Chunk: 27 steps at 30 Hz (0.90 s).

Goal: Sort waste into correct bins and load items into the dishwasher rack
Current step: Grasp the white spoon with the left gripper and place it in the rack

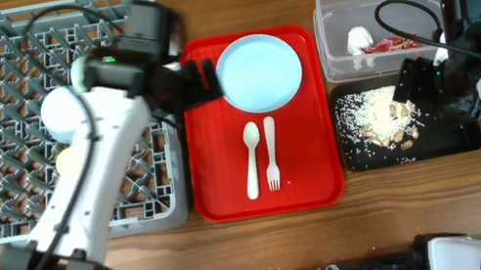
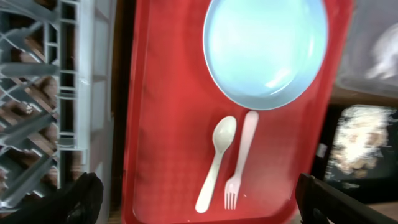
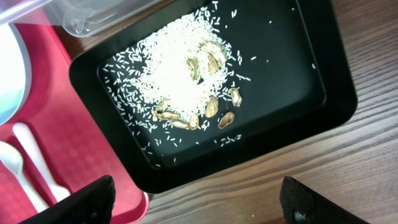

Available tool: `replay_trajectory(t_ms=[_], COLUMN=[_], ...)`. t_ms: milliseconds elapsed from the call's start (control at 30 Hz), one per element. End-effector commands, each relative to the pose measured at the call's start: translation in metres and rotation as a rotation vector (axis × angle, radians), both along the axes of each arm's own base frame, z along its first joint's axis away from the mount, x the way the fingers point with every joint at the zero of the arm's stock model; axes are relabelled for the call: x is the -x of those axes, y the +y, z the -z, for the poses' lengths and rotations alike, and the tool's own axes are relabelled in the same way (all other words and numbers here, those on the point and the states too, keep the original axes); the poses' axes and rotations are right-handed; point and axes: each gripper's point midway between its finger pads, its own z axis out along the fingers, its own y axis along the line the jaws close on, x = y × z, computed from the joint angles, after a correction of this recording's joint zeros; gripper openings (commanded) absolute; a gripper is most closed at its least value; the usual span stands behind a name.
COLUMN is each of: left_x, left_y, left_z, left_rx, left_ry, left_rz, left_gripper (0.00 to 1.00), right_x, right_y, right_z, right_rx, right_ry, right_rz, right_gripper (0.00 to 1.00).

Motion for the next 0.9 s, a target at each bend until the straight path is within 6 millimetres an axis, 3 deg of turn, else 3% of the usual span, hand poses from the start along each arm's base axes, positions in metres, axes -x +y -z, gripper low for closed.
replay_trajectory(t_ms=[0,33,67,233,433,467,533,600,700,733,767,833,867], left_x=[0.011,0.015,0.023,0.041,0.059,0.062,0.071,0.079,0.08,0.077,0.076,0.074,0.073], left_y=[-0.031,-0.039,-0.051,-0.064,-0.056,-0.053,-0.047,-0.047,-0.052,-0.054,-0.055,-0.057,-0.058], left_z=[0.041,0.052,0.076,0.136,0.168,0.171,0.182,0.19,0.193,0.193,0.194,0.194,0.195], left_rx=[-0.117,-0.13,-0.162,-0.277,-0.377,-0.388,-0.405,-0.412,-0.406,-0.398,-0.393,-0.386,-0.382], left_ry=[0.073,0.1,0.162,0.283,0.372,0.38,0.4,0.405,0.392,0.382,0.375,0.366,0.362], left_rz=[-0.022,-0.015,-0.013,0.035,0.059,0.059,0.063,0.084,0.095,0.095,0.095,0.095,0.095], left_gripper=[1.0,1.0,1.0,1.0,0.95,0.92,0.76,0.72,0.49,0.35,0.29,0.27,0.22], right_x=[-0.003,-0.003,-0.003,-0.003,-0.003,-0.003,-0.003,-0.003,-0.002,-0.002,-0.002,-0.001,-0.001], right_y=[-0.004,-0.004,-0.004,-0.004,-0.004,-0.004,-0.004,-0.004,-0.004,-0.004,-0.004,-0.004,-0.004], right_z=[-0.007,-0.007,-0.007,-0.007,-0.007,-0.007,-0.007,-0.007,-0.006,-0.006,-0.006,-0.006,-0.006], right_rx=[0.023,0.023,0.023,0.023,0.023,0.023,0.023,0.023,0.022,0.022,0.022,0.022,0.022], right_ry=[-0.021,-0.022,-0.022,-0.022,-0.021,-0.021,-0.021,-0.021,-0.018,-0.018,-0.018,-0.015,-0.013], right_rz=[-0.012,-0.011,-0.012,-0.012,-0.012,-0.012,-0.012,-0.012,-0.012,-0.012,-0.012,-0.013,-0.012], right_gripper=[0.86,0.86,0.86,0.87,0.87,0.87,0.87,0.87,0.86,0.86,0.87,0.87,0.87])
